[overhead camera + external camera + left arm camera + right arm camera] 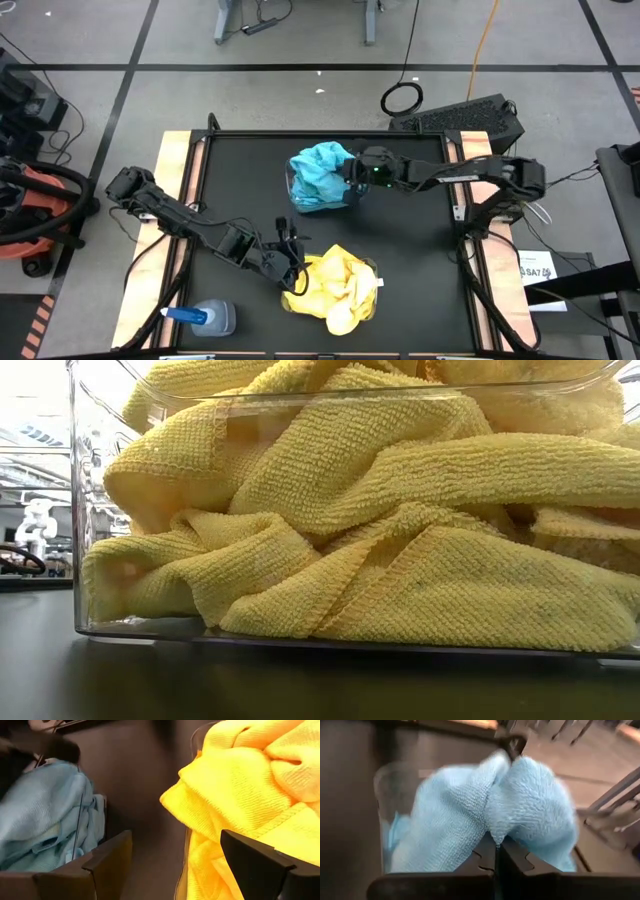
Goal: Sort microfiber towel by color & place in baskets
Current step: Put the blue microfiber towel into the top transparent bin
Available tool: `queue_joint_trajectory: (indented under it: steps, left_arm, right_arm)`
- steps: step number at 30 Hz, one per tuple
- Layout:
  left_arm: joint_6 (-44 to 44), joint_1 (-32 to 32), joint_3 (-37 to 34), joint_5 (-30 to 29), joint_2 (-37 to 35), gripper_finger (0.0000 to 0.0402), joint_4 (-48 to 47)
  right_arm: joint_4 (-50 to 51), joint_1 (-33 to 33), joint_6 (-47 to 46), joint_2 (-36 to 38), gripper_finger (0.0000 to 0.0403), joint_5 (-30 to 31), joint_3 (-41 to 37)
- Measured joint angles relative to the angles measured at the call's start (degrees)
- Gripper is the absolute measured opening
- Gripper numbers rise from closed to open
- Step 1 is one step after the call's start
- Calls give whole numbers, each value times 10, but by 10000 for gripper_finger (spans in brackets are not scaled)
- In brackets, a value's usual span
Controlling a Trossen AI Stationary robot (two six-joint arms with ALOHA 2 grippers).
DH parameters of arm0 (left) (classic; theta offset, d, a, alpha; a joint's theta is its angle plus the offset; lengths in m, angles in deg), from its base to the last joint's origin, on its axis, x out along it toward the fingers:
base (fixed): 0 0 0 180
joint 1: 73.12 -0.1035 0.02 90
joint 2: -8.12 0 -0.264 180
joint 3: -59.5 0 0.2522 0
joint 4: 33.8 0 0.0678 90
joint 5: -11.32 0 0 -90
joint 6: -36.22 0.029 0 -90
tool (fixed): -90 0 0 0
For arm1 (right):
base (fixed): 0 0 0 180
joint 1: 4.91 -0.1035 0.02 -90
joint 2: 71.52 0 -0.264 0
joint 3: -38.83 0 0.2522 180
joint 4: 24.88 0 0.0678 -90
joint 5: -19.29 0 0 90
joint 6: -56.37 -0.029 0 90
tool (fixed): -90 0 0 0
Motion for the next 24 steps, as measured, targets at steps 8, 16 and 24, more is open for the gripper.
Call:
queue_joint_trajectory:
  steps: [8,16,24]
  left_arm:
    - [4,3,0,-1,0,310,2]
    - [6,3,0,-3,0,310,0]
    - [18,3,0,-3,0,310,-5]
  right_arm:
    - [-2,21,-31,-92,0,-62,0]
    - [-2,25,-49,-112,1,-74,2]
    - [10,25,-78,-100,54,-89,1]
